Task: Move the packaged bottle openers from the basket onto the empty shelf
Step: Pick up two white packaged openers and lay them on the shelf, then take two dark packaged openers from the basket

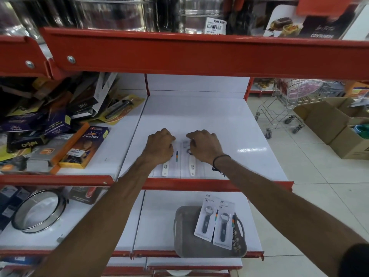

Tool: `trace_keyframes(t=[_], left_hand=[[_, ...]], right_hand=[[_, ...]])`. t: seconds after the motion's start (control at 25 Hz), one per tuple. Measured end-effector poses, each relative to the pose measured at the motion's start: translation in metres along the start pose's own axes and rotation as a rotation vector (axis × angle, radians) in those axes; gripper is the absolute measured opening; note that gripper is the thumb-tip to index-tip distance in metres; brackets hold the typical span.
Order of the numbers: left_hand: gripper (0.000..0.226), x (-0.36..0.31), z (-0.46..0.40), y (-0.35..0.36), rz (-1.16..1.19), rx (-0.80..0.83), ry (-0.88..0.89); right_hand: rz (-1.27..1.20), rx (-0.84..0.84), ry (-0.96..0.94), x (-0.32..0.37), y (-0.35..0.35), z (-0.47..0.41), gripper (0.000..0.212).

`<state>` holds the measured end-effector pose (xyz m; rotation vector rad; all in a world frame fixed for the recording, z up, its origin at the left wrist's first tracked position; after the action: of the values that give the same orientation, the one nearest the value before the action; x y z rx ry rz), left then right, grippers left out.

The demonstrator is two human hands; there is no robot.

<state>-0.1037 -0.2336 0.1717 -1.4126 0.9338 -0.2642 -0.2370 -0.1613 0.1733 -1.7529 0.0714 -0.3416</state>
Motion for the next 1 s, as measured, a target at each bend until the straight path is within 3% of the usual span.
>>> trace_keyframes(t=[0.08, 0.16, 0.24, 0.36, 0.48, 0.6, 0.68, 0.84, 0.92, 1.0], left_hand=[[0.046, -0.004, 0.01, -0.004, -0.064, 0.002, -0.014], [0.046, -0.017, 0.027, -0.016, -0.089, -0.103, -0.003], [0.041, -0.041, 0.055, -0.026, -0.1, -0.28, 0.063], [0.03, -0.073, 0.107, -0.018, 0.078, -0.489, 0.243], [0.019, -0.092, 0.152, 0.036, 0.188, -0.409, 0.458], [0.019, -0.095, 0.169, 0.115, 0.114, -0.179, 0.545], [0.025, -0.089, 0.16, 0.162, 0.109, 0.01, 0.44], [0.05, -0.072, 0.124, 0.23, -0.083, 0.282, 0.165], [0.07, -0.071, 0.108, 0.249, -0.196, 0.362, 0.165], [0.075, -0.075, 0.094, 0.262, -0.319, 0.414, 0.199]], right_hand=[[0.021, -0.037, -0.012, 0.003, -0.005, 0.009, 0.044], [-0.004, -0.152, -0.019, 0.008, -0.022, 0.024, 0.041], [-0.053, -0.394, -0.065, 0.015, -0.047, 0.055, 0.031], [-0.091, -0.787, -0.197, 0.017, -0.071, 0.119, 0.013], [-0.124, -0.881, -0.25, -0.001, -0.057, 0.177, 0.013], [-0.084, -0.709, -0.156, -0.031, -0.01, 0.215, 0.016], [-0.004, -0.46, -0.002, -0.058, 0.034, 0.221, 0.017], [0.13, 0.205, 0.249, -0.111, 0.124, 0.215, 0.061], [0.148, 0.377, 0.27, -0.126, 0.149, 0.206, 0.071], [0.133, 0.476, 0.279, -0.138, 0.167, 0.198, 0.075]])
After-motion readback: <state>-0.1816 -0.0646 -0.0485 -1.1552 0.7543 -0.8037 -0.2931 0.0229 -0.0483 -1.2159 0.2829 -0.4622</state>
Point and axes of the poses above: each hand's wrist, its own z-axis away from the middle knuckle, its own y-axis out of the palm, x = y × z, the point moved 6 cm from there along -z, towards the middle knuckle, and after that the axes turned 7 degrees about z, right-handed, at the moved point
